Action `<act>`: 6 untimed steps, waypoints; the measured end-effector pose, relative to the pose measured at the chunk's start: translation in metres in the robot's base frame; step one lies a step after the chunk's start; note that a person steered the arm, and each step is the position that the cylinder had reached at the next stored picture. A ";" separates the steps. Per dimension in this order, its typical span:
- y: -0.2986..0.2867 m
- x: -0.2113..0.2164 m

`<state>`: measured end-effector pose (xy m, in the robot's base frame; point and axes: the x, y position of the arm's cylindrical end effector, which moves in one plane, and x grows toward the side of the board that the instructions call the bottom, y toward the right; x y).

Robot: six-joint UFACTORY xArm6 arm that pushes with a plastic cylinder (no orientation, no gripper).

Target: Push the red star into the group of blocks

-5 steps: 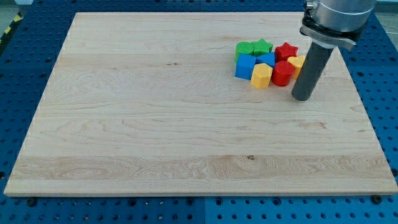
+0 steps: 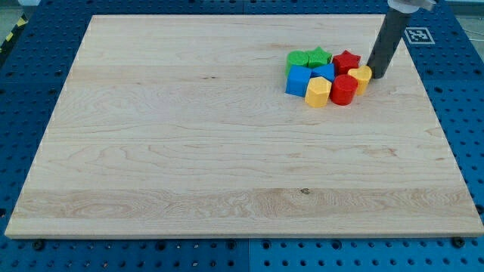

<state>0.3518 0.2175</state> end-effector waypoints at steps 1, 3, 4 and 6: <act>-0.001 -0.006; -0.018 -0.006; -0.028 -0.003; -0.041 -0.001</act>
